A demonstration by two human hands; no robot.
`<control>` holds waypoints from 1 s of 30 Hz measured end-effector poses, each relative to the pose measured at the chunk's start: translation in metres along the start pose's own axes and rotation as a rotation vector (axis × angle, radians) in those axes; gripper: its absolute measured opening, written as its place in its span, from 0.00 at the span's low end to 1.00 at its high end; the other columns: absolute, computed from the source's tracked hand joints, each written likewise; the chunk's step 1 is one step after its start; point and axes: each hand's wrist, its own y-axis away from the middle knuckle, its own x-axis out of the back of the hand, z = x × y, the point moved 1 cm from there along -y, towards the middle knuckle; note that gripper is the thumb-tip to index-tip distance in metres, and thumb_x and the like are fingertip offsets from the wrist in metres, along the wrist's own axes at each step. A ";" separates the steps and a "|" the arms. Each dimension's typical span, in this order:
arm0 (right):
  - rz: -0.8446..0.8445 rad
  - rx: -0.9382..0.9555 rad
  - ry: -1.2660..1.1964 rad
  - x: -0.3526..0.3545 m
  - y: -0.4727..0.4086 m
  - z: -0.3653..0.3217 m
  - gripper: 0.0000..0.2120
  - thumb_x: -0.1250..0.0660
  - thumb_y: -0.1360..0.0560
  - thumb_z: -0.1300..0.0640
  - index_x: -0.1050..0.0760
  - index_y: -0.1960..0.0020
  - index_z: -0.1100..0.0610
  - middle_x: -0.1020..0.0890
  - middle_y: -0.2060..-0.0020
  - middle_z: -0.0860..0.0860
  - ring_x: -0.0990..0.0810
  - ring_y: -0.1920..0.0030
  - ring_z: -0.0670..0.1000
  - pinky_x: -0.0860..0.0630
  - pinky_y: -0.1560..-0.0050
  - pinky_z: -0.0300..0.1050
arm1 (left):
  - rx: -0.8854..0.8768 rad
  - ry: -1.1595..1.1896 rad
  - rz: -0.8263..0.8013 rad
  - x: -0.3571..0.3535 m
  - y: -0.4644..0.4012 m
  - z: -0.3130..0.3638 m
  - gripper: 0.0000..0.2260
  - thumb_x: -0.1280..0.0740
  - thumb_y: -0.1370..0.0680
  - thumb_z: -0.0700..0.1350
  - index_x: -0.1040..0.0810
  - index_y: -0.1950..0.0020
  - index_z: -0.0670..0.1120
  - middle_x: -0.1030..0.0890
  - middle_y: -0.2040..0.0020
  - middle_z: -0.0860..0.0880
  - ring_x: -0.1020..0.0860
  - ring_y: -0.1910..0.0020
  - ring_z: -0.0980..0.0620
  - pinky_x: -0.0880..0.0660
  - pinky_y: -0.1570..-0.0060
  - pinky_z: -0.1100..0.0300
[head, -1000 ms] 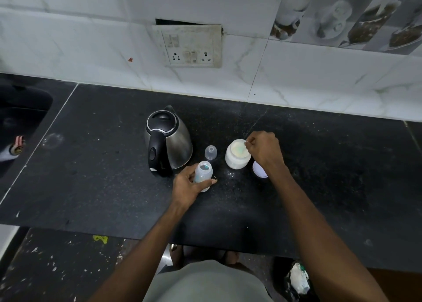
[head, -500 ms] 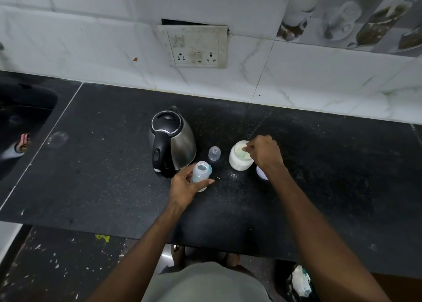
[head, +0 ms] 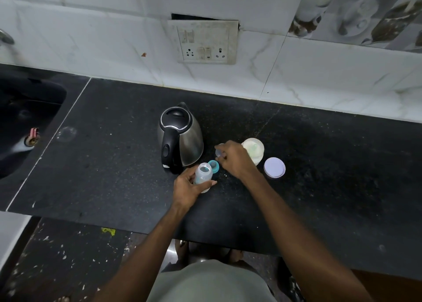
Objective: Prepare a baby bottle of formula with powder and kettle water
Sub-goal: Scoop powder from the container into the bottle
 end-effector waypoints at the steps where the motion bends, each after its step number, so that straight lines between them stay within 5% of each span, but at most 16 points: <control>1: -0.047 0.011 0.030 -0.011 -0.002 0.000 0.23 0.28 0.22 0.59 0.23 0.27 0.55 0.21 0.32 0.57 0.21 0.33 0.58 0.25 0.32 0.52 | -0.007 -0.004 -0.002 0.001 0.002 -0.001 0.25 0.13 0.36 0.43 0.16 0.43 0.56 0.13 0.43 0.49 0.14 0.43 0.50 0.19 0.40 0.53; 4: -0.157 0.029 0.135 -0.037 -0.005 0.003 0.28 0.26 0.24 0.59 0.26 0.25 0.52 0.25 0.28 0.55 0.23 0.31 0.60 0.24 0.33 0.55 | -0.011 -0.008 -0.006 0.006 0.005 -0.001 0.26 0.13 0.38 0.49 0.16 0.43 0.58 0.13 0.42 0.50 0.15 0.42 0.51 0.19 0.41 0.57; 9: -0.200 0.040 0.223 -0.058 -0.009 0.010 0.32 0.26 0.25 0.61 0.30 0.23 0.52 0.29 0.26 0.53 0.25 0.31 0.61 0.23 0.35 0.58 | 0.004 -0.023 -0.011 0.012 0.006 -0.002 0.25 0.14 0.35 0.42 0.16 0.42 0.57 0.15 0.41 0.51 0.15 0.44 0.55 0.20 0.44 0.62; 14: -0.168 0.070 0.241 -0.068 -0.011 0.012 0.26 0.28 0.26 0.66 0.26 0.30 0.54 0.24 0.33 0.55 0.21 0.38 0.63 0.21 0.41 0.57 | 0.006 -0.056 -0.016 0.017 0.006 -0.007 0.28 0.13 0.39 0.51 0.14 0.40 0.55 0.15 0.41 0.53 0.15 0.42 0.55 0.20 0.40 0.57; 17: -0.154 0.061 0.234 -0.068 -0.009 0.017 0.21 0.27 0.25 0.62 0.27 0.34 0.55 0.22 0.37 0.57 0.20 0.41 0.63 0.21 0.44 0.57 | 0.006 -0.086 -0.031 0.017 0.004 -0.007 0.28 0.13 0.37 0.47 0.14 0.39 0.51 0.15 0.41 0.53 0.15 0.43 0.55 0.19 0.40 0.57; 26: 0.001 -0.016 -0.160 -0.015 0.003 0.024 0.27 0.22 0.27 0.54 0.26 0.31 0.49 0.21 0.42 0.55 0.18 0.47 0.56 0.20 0.40 0.55 | 0.022 -0.115 -0.032 0.008 -0.007 0.000 0.27 0.13 0.36 0.43 0.15 0.39 0.48 0.15 0.41 0.50 0.16 0.44 0.55 0.21 0.42 0.61; 30: -0.034 0.086 -0.225 0.032 0.011 0.018 0.24 0.22 0.25 0.55 0.24 0.31 0.49 0.22 0.41 0.53 0.17 0.52 0.47 0.20 0.48 0.38 | 0.014 -0.125 -0.052 -0.001 -0.012 0.002 0.27 0.14 0.36 0.44 0.15 0.39 0.47 0.14 0.42 0.51 0.16 0.44 0.53 0.19 0.42 0.59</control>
